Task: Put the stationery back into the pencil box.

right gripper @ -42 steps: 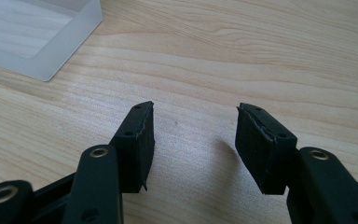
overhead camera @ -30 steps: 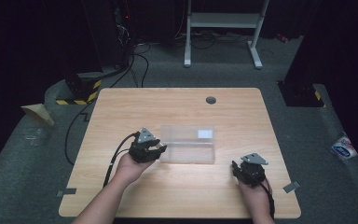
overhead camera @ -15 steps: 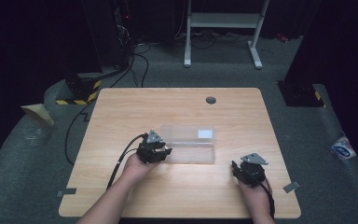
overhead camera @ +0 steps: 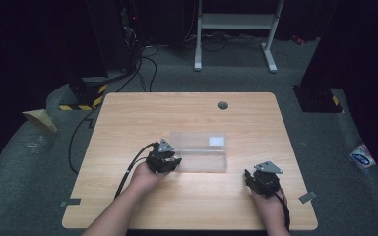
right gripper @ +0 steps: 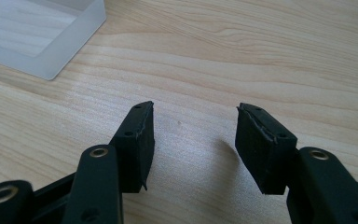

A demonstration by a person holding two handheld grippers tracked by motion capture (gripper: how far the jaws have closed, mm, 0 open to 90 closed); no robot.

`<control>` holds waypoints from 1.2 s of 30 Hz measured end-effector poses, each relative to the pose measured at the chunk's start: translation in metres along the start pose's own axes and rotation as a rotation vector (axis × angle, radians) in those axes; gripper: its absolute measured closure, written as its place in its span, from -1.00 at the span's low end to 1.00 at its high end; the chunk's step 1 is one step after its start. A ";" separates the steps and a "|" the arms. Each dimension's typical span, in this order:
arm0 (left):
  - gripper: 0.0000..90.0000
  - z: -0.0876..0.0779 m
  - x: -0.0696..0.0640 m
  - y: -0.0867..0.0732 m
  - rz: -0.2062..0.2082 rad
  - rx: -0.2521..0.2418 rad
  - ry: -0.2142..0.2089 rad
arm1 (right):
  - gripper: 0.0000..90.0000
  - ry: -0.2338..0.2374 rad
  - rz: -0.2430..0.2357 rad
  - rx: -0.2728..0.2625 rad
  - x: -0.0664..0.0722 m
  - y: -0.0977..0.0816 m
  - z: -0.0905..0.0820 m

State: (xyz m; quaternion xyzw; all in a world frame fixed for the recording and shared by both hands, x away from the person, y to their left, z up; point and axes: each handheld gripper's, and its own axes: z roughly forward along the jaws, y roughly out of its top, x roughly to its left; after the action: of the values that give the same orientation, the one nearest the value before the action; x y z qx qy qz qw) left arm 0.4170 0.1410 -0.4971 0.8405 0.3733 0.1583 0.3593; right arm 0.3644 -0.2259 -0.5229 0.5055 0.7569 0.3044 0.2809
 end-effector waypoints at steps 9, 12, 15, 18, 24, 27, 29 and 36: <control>0.04 -0.007 0.006 0.002 -0.061 -0.054 -0.015 | 0.04 -0.001 -0.002 0.000 0.000 0.000 0.000; 0.11 -0.010 0.008 0.002 -0.058 -0.057 -0.002 | 0.04 -0.001 -0.002 0.000 0.000 0.000 0.000; 0.32 -0.012 0.011 0.001 -0.074 -0.069 0.001 | 0.04 -0.002 -0.002 0.000 0.001 0.000 0.000; 0.38 -0.014 0.013 0.001 -0.092 -0.075 0.004 | 0.04 -0.002 -0.003 0.000 0.001 0.000 0.000; 0.35 -0.017 0.015 0.001 -0.106 -0.082 0.020 | 0.04 -0.003 -0.004 0.000 0.001 0.000 0.000; 0.25 -0.017 0.015 0.001 -0.105 -0.088 0.030 | 0.03 -0.003 -0.004 -0.001 0.001 0.000 0.000; 0.16 -0.019 0.015 0.002 -0.104 -0.089 0.039 | 0.03 -0.003 -0.004 0.000 0.001 0.000 0.000; -0.39 -0.024 0.021 -0.002 -0.166 -0.108 -0.023 | 0.03 -0.002 -0.002 0.000 0.000 0.000 0.000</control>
State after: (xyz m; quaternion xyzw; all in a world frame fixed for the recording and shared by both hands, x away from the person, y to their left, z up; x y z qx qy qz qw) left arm 0.4174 0.1694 -0.4820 0.7879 0.4283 0.1381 0.4204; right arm 0.3643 -0.2255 -0.5229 0.5052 0.7570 0.3037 0.2818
